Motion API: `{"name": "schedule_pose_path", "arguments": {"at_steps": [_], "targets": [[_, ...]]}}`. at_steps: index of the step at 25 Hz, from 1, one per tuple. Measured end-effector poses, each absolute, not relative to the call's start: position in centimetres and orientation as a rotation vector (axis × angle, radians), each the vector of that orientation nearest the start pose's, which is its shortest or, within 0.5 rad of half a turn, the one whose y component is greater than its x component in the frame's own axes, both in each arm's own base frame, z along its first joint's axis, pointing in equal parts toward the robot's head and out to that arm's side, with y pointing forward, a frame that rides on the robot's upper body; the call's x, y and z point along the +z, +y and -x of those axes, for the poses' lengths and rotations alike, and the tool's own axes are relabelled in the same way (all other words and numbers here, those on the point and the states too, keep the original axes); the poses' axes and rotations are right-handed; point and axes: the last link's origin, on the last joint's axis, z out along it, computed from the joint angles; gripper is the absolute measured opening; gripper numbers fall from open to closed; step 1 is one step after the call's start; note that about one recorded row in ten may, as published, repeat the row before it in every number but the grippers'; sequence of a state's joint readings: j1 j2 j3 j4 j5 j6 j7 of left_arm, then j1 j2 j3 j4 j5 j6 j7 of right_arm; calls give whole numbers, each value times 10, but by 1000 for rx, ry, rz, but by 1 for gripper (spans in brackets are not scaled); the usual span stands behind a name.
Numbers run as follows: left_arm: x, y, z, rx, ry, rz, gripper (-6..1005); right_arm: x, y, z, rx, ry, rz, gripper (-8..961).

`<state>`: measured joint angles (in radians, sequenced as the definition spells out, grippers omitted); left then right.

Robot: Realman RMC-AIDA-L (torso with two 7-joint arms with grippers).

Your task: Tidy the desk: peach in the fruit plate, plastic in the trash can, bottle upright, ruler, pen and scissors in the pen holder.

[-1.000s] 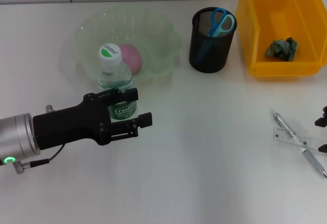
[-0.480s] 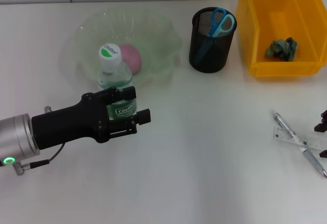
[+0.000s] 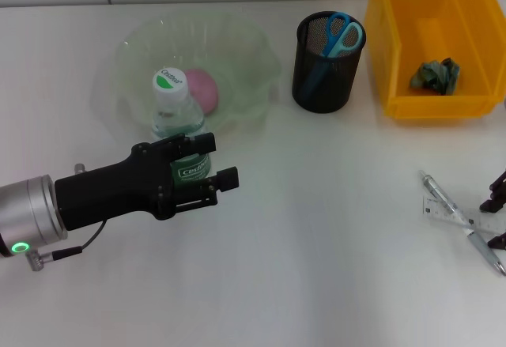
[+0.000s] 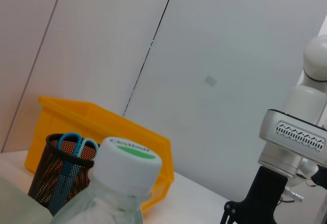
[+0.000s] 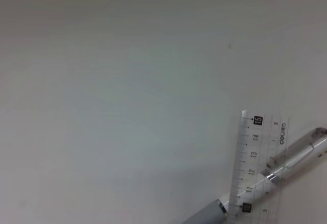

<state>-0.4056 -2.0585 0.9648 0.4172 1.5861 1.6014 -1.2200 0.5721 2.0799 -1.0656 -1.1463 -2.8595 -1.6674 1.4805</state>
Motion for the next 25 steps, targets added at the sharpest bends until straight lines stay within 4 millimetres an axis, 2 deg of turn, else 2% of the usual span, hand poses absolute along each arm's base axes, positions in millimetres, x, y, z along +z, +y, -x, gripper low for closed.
{"name": "schedule_pose_path", "arguments": {"at_steps": [11, 18, 19, 21, 23, 24, 25], "targets": [[-32, 279, 270, -1056, -739, 2671, 798, 37, 328, -280, -862, 113, 2973, 445], [-31, 280, 270, -1053, -734, 2675, 798, 54, 328, -273, -747, 166, 2955, 388], [-31, 280, 270, -1053, -734, 2675, 798, 63, 329, -269, -683, 172, 2934, 380], [-31, 279, 270, -1054, -732, 2676, 798, 69, 330, -266, -629, 176, 2919, 383], [-30, 279, 270, -1055, -732, 2677, 798, 82, 331, -260, -495, 195, 2888, 386], [-30, 279, 270, -1057, -731, 2678, 798, 95, 336, -252, -306, 243, 2830, 387], [-30, 279, 270, -1057, -731, 2678, 798, 95, 336, -252, -306, 243, 2830, 388]]}}
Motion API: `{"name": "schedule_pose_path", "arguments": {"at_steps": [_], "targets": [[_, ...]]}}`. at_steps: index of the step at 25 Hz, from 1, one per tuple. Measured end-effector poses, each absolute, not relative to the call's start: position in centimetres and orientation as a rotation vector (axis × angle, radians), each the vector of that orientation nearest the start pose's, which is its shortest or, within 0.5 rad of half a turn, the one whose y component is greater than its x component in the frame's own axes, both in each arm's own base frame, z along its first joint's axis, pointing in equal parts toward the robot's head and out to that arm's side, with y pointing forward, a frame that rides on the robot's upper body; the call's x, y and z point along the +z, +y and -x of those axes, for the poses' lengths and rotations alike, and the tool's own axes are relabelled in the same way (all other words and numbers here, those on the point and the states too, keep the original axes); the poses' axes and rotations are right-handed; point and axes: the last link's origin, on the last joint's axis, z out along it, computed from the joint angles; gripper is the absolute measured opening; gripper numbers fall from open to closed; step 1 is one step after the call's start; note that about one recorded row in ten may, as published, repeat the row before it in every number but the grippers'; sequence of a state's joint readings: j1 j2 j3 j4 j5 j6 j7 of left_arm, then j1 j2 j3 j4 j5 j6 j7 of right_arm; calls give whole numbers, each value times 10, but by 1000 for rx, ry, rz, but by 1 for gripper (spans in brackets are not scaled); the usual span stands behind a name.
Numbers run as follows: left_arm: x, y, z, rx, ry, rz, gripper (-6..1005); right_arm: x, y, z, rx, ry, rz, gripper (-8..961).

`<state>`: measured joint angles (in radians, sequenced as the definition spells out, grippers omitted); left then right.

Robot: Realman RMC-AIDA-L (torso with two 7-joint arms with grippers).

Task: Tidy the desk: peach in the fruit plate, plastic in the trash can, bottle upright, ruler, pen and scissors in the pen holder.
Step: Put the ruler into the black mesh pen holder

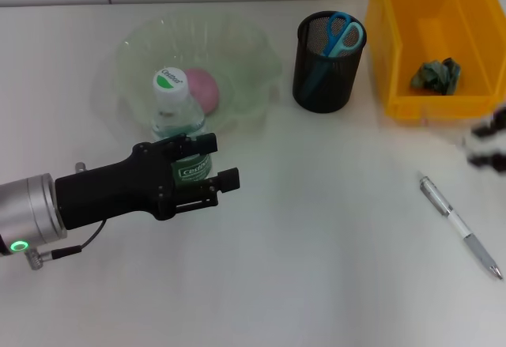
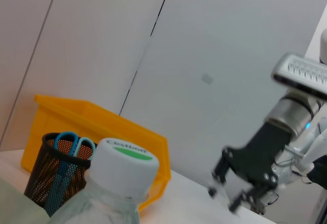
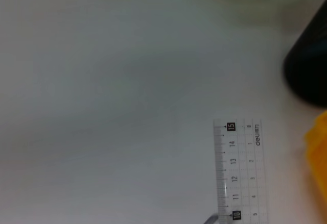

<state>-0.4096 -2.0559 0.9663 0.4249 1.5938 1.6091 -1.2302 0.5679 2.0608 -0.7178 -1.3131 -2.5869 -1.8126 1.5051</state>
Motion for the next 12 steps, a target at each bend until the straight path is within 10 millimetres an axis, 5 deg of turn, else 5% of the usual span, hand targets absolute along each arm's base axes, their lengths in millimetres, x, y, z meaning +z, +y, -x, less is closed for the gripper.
{"name": "schedule_pose_path", "arguments": {"at_steps": [3, 4, 6, 12], "targets": [[-30, 278, 269, -1064, -721, 2682, 798, 108, 344, -240, -1, 313, 2721, 393], [-29, 277, 268, -1074, -710, 2689, 798, 113, 350, -233, 234, 366, 2627, 394], [-28, 277, 268, -1080, -705, 2692, 798, 114, 353, -232, 333, 392, 2588, 397], [-26, 272, 265, -1107, -674, 2712, 798, 88, 378, -233, 936, 574, 2310, 405]]}}
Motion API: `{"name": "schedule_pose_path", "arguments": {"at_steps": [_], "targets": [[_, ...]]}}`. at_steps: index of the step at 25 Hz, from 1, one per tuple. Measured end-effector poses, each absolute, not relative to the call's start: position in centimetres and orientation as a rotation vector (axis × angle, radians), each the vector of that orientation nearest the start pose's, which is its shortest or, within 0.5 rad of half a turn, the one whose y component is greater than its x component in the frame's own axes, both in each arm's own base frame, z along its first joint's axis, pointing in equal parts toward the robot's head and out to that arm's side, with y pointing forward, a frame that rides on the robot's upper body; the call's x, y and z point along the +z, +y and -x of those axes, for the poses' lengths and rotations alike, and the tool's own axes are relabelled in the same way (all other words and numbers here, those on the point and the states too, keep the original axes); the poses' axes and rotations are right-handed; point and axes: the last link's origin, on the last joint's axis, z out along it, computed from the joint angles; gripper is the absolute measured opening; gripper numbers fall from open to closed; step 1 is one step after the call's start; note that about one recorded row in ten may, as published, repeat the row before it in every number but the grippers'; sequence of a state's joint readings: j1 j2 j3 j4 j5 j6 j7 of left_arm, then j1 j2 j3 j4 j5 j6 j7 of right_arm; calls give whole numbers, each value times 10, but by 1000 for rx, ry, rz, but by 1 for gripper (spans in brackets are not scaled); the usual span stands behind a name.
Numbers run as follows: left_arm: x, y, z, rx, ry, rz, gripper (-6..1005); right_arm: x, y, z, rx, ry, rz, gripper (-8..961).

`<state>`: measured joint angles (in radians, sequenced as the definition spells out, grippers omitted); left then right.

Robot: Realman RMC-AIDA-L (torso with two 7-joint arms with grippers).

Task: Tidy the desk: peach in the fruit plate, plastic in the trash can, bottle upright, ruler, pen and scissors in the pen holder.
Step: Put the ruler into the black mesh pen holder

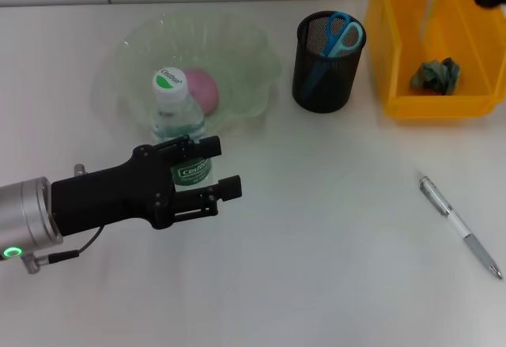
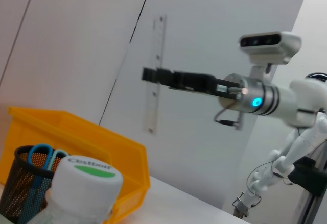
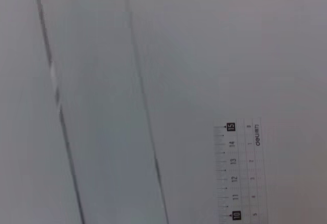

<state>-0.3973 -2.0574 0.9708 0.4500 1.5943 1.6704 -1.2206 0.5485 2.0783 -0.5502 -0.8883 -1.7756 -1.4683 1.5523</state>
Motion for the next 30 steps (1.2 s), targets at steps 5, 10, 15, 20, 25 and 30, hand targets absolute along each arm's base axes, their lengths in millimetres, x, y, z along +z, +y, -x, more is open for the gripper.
{"name": "schedule_pose_path", "arguments": {"at_steps": [5, 10, 15, 20, 25, 30], "targets": [[-26, 271, 265, -1108, -669, 2717, 798, 42, 404, -229, 1095, 649, 2173, 412], [-26, 271, 265, -1107, -655, 2718, 798, 4, 419, -216, 1067, 656, 2152, 420], [-27, 270, 265, -1104, -644, 2719, 798, -24, 427, -207, 994, 645, 2133, 427], [-27, 269, 267, -1094, -632, 2723, 798, -42, 426, -204, 935, 593, 2124, 434], [-26, 268, 268, -1085, -628, 2725, 798, -45, 420, -208, 948, 590, 2121, 441], [-25, 268, 269, -1081, -628, 2725, 798, -42, 415, -215, 965, 607, 2103, 468]]}}
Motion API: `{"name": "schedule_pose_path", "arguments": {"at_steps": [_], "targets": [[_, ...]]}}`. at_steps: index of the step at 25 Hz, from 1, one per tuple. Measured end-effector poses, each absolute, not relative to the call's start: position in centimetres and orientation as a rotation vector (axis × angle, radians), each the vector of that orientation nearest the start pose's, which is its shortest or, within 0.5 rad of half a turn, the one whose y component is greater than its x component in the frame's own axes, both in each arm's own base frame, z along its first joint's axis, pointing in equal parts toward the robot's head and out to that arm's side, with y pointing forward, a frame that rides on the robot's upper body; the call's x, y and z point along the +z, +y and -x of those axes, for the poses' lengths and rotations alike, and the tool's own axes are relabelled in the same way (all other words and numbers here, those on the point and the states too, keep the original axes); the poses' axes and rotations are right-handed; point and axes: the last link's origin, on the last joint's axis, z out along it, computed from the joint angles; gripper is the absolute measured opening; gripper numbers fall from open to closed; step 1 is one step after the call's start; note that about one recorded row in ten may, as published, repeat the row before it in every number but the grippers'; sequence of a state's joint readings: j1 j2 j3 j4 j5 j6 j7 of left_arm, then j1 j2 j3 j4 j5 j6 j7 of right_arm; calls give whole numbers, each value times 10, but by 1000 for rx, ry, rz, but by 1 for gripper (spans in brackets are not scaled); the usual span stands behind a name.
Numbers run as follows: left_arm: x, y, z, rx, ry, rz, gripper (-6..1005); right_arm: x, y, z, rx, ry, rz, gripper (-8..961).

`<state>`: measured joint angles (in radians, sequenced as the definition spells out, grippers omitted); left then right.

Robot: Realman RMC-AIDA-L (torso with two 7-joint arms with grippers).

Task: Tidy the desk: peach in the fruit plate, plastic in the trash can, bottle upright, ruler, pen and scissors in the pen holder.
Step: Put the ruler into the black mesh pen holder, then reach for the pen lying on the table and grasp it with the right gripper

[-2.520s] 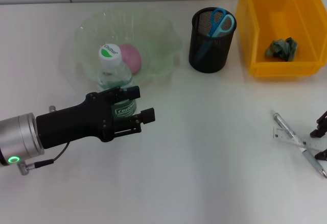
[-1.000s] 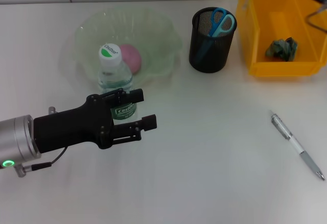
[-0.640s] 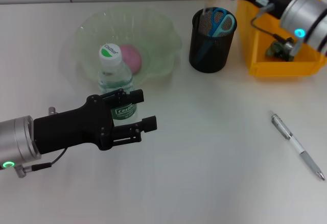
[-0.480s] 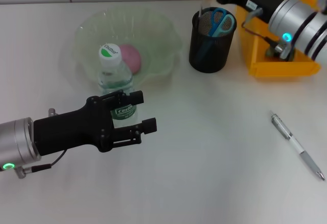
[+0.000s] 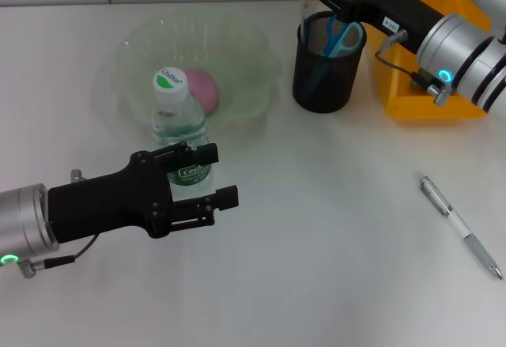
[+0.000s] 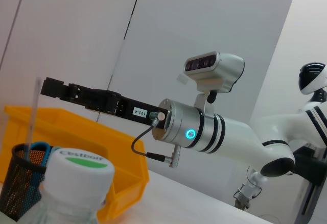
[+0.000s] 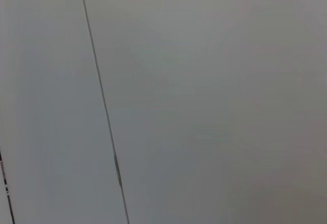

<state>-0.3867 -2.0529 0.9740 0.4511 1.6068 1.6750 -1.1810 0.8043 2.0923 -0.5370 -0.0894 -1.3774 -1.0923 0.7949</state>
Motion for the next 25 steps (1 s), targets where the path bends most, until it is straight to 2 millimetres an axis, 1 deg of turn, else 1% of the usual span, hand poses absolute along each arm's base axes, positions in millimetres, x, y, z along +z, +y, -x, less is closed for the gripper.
{"name": "schedule_pose_path", "arguments": {"at_steps": [4, 7, 9, 11, 14, 16, 18, 20, 21, 22, 24, 25], "targets": [[-26, 268, 269, -1082, -628, 2725, 798, -40, 410, -219, 992, 614, 2092, 514], [-26, 268, 269, -1082, -630, 2725, 798, -29, 405, -222, 1061, 620, 2078, 548], [-26, 267, 270, -1082, -632, 2724, 798, -14, 400, -226, 1110, 624, 2099, 571], [-26, 267, 269, -1084, -632, 2724, 798, 4, 395, -230, 1121, 630, 2159, 571], [-26, 266, 270, -1084, -635, 2722, 798, 32, 383, -230, 1043, 585, 2294, 572], [-26, 267, 270, -1082, -634, 2719, 798, 47, 372, -227, 933, 581, 2394, 572], [-26, 267, 270, -1082, -626, 2716, 798, 64, 358, -220, 716, 604, 2515, 572], [-26, 267, 270, -1085, -617, 2716, 798, 76, 348, -212, 504, 657, 2579, 572], [-26, 267, 269, -1085, -616, 2715, 798, 78, 344, -210, 391, 716, 2607, 571], [-26, 268, 269, -1087, -614, 2715, 798, 82, 338, -205, 241, 777, 2624, 571], [-26, 269, 268, -1088, -611, 2710, 798, 83, 328, -197, -15, 910, 2630, 571], [-26, 269, 268, -1088, -608, 2708, 798, 82, 325, -193, -112, 945, 2625, 571]]}}
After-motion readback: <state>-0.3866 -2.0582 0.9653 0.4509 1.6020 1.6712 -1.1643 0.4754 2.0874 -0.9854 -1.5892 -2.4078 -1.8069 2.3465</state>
